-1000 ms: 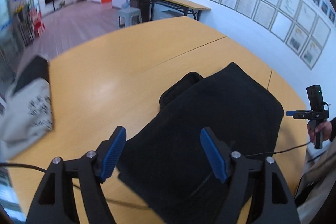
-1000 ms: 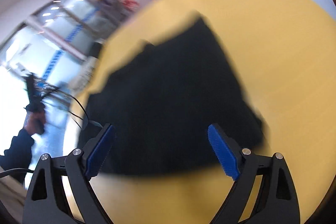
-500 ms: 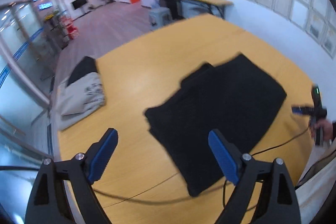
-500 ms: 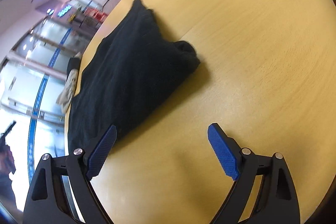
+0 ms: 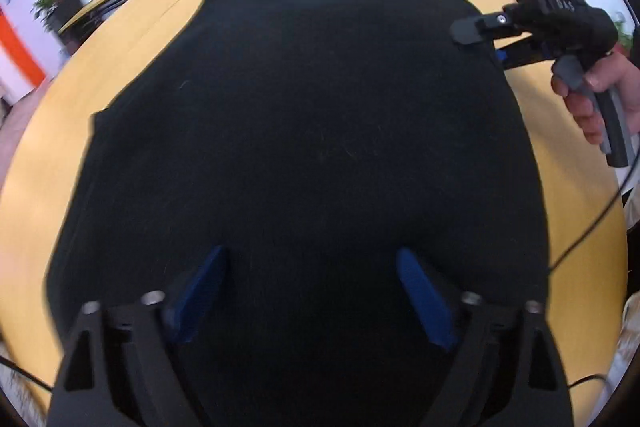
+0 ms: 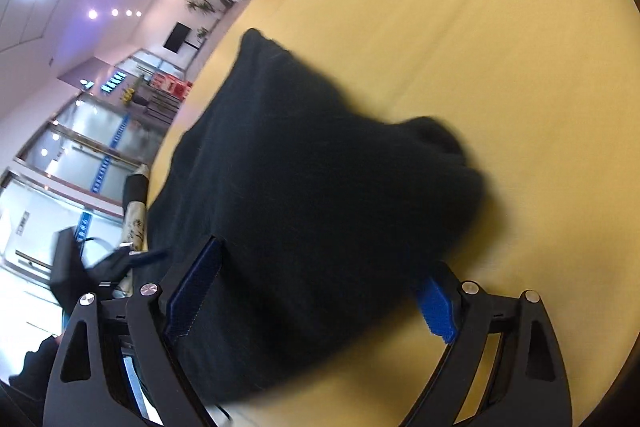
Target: Fold clothes
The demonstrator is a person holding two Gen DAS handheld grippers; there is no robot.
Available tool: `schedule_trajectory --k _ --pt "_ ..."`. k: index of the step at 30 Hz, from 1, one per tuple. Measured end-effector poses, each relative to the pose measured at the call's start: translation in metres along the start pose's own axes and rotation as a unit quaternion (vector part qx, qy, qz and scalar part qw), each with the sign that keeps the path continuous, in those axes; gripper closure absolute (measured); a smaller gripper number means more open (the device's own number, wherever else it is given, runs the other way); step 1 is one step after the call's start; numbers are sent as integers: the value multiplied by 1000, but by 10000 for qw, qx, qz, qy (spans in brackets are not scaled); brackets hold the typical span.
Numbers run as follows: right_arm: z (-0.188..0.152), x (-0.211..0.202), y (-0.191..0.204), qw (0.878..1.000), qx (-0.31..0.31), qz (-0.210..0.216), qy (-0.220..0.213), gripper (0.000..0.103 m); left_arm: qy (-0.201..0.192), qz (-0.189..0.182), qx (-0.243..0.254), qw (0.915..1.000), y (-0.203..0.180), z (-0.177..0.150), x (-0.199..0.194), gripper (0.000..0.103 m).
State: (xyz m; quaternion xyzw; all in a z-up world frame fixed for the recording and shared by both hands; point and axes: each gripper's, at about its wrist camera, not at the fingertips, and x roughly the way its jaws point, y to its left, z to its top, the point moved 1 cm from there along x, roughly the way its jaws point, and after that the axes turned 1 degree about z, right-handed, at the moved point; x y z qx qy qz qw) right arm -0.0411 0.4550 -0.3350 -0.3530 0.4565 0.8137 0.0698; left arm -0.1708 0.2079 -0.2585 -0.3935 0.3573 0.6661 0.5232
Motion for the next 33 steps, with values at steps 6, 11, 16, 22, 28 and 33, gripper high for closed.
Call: schedule_trajectory --k 6,11,16,22,28,33 --pt "10 26 8 9994 180 148 254 70 -169 -194 -215 9994 11 1 7 0" --pt "52 -17 43 9946 -818 611 -180 76 -329 -91 -693 9970 -1 36 20 0" --pt "107 -92 54 9777 -1937 510 -635 76 -678 -377 -1162 9902 -20 98 29 0" --pt "128 -145 53 9431 -3267 300 -546 76 -294 -488 -750 9956 -43 136 75 0" --pt "68 -144 93 9143 -3967 732 -369 74 -375 -542 -786 9947 -68 177 98 0" --pt "85 -151 71 9362 -3345 851 -667 74 -434 -418 -1126 9918 -75 194 107 0"
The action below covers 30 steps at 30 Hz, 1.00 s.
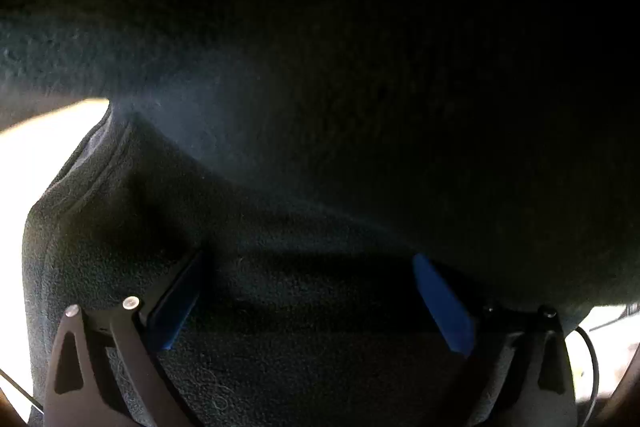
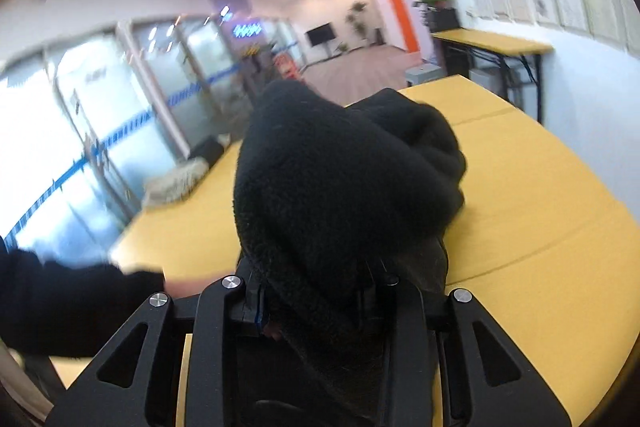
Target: Fold clothes
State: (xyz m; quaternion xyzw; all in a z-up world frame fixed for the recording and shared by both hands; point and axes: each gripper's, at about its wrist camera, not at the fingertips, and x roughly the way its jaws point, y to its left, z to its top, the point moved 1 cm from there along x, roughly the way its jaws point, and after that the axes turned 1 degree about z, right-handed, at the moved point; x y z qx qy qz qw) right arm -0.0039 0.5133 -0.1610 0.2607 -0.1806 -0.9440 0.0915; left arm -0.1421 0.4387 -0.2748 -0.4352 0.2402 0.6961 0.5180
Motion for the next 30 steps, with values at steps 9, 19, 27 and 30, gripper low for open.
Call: schedule_trajectory --k 9,19,27,30 --pt "7 -19 -42 9988 423 68 -225 74 -100 -24 353 9993 23 -52 -36 0" --pt "-13 6 32 9946 -847 525 305 74 -403 21 215 9990 47 -76 -57 3" --pt "-67 40 52 9534 -2894 -212 829 74 -847 735 -1583 9810 124 -215 -261 4" --pt "-100 52 66 9152 -3914 -264 921 73 -1209 1449 -2252 9559 142 -252 -358 4"
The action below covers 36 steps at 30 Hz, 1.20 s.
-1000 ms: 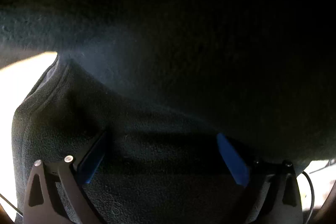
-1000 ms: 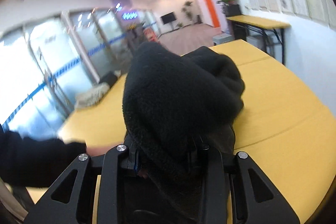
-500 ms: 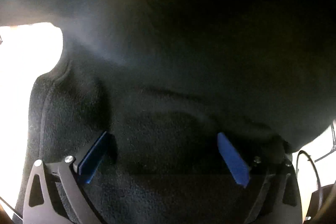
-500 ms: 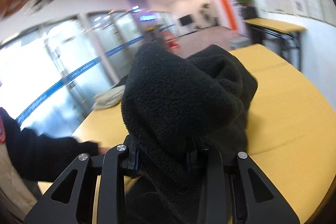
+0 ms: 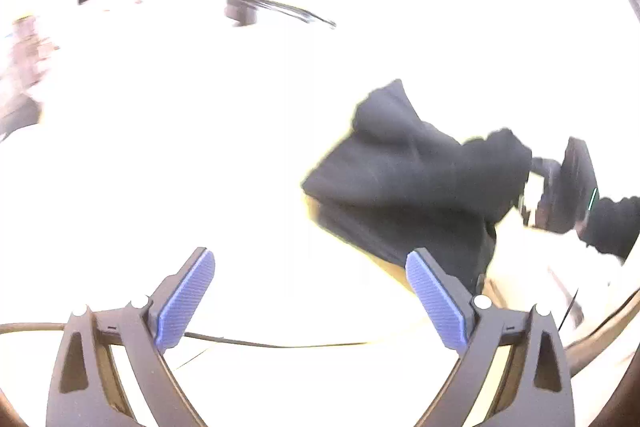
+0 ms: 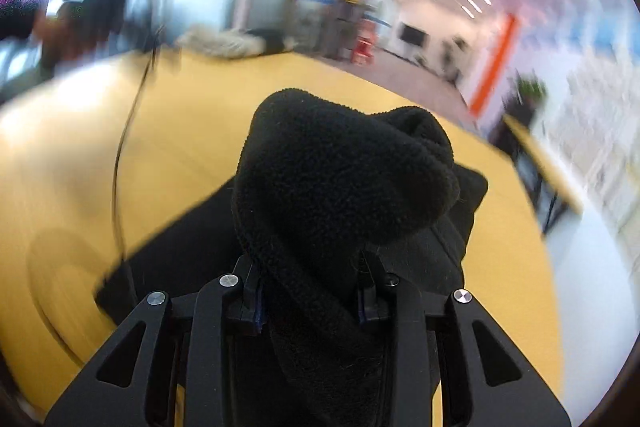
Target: Fold clothes
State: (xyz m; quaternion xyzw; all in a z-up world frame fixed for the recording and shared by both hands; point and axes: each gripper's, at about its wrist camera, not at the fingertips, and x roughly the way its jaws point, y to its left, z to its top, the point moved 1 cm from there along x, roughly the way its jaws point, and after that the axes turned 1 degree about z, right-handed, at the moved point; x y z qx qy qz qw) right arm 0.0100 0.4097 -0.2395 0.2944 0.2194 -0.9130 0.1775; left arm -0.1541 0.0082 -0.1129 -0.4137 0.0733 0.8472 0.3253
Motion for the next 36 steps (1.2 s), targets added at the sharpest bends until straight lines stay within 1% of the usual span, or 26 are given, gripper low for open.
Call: schedule_trajectory --k 2,3,4,5,6,7,8,9,10,12,13,14,15,17,19,20,21,22,23,24,27,29,31,33,35,36 --pt "-3 9 13 9989 -453 -77 -1 73 -336 421 -297 9981 17 41 -26 4" --pt "-6 14 18 9976 -684 -113 8 72 -464 564 -348 9967 23 50 -36 3" --pt "-12 25 19 9942 -1057 -175 41 71 -589 702 -393 9950 28 58 -45 3" --pt "-18 37 21 9894 -1433 -238 75 70 -640 760 -341 9945 3 59 -49 3" --pt "-28 39 33 9846 -1727 -252 132 65 -690 813 -289 9939 -21 60 -52 3" --pt "-35 44 39 9787 -2030 -265 166 61 -696 761 -236 9944 -27 66 -47 3" --pt "-41 46 46 9721 -2324 -291 150 51 -650 592 -176 9960 -35 74 -33 3" --pt "-41 42 50 9713 -2358 -289 148 48 -600 456 -104 9971 -37 84 -33 3" --pt "-42 37 54 9706 -2385 -286 147 46 -549 320 13 9980 -46 88 -24 3" --pt "-28 18 46 9825 -1846 203 115 31 -438 25 361 9984 -74 94 -1 3" --pt "-22 5 44 9875 -1506 466 80 27 -418 -128 514 9977 -102 75 0 3" --pt "-11 -6 29 9933 -863 765 -23 22 -398 -280 666 9966 -131 57 0 3" --pt "-3 -14 14 9949 -335 937 -138 18 -380 -387 808 9953 -148 54 5 3" --pt "14 -26 -16 9891 672 1237 -433 16 -382 -496 854 9944 -155 49 5 3" --pt "28 -23 -36 9808 1158 1388 -735 16 -383 -602 898 9934 -161 45 6 3" --pt "31 -11 -39 9773 1270 1546 -692 16 -379 -586 859 9939 -160 45 7 3" --pt "34 0 -42 9735 1379 1705 -644 21 -367 -582 787 9945 -155 46 13 3" --pt "32 19 -41 9690 1446 1962 -398 29 -356 -578 715 9951 -150 47 20 3" --pt "27 39 -36 9649 1394 2223 -104 48 -367 -564 651 9956 -141 47 13 3" --pt "26 46 -25 9628 1232 2405 -21 58 -378 -549 589 9960 -133 47 7 3" --pt "17 54 3 9555 839 2822 161 65 -409 -563 574 9959 -128 53 19 3" --pt "-2 54 11 9519 815 2924 416 68 -380 -797 629 9941 -131 59 39 3" --pt "-23 52 16 9495 788 2977 599 71 -359 -1225 824 9884 -145 67 67 3" --pt "-31 52 12 9455 911 3076 556 72 -335 -1746 1120 9777 -161 78 105 3" --pt "-30 55 11 9447 964 3099 466 72 -289 -2013 1378 9694 -179 86 148 3" --pt "-31 56 11 9450 964 3097 416 72 -183 -2077 1480 9668 -186 88 171 3"
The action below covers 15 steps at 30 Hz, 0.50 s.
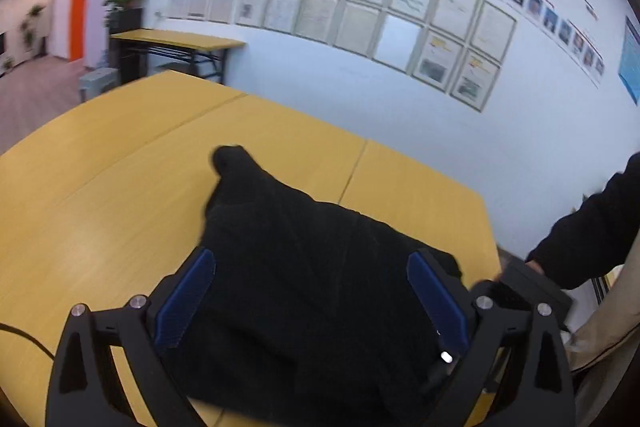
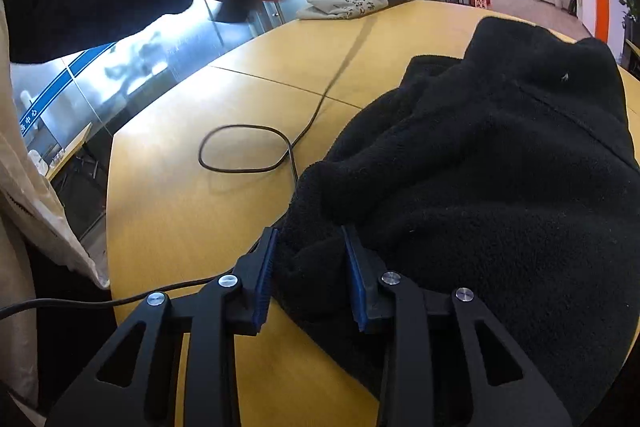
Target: Fold clothes
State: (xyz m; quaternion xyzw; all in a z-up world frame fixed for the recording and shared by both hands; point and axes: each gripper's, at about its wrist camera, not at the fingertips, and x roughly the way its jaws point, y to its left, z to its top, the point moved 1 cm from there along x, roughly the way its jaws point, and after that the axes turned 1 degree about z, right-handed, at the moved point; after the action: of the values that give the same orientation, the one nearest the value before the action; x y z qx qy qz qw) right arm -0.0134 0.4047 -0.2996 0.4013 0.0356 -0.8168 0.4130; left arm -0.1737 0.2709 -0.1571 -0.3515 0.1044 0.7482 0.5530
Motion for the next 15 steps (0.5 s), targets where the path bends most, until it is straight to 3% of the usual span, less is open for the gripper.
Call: schedule_trajectory --k 3,5,6,8,9,12,13,14,15 --pt "-18 -27 19 9997 149 -105 -185 68 496 -36 193 9986 11 -5 73 3" --pt "-16 -57 26 9972 427 -327 -516 52 812 104 345 9960 16 -20 105 3" --pt "-17 -76 28 9946 530 -595 -673 43 959 169 418 9944 19 -27 120 2" --pt "-24 -115 29 9839 684 -1370 -920 23 791 96 423 9959 24 -34 122 1" --pt "-36 -119 23 9791 546 -1829 -708 16 718 65 396 9966 27 -37 122 1" --pt "-73 -130 6 9485 110 -3165 -35 16 579 22 438 9974 30 -42 124 0" --pt "-83 -123 -2 9425 -16 -3334 231 20 552 19 461 9974 31 -44 125 0" --pt "-92 -112 -15 9355 -173 -3488 544 35 528 19 481 9974 33 -45 126 0" --pt "-95 -104 -23 9308 -265 -3581 680 41 500 32 511 9974 34 -46 126 0"
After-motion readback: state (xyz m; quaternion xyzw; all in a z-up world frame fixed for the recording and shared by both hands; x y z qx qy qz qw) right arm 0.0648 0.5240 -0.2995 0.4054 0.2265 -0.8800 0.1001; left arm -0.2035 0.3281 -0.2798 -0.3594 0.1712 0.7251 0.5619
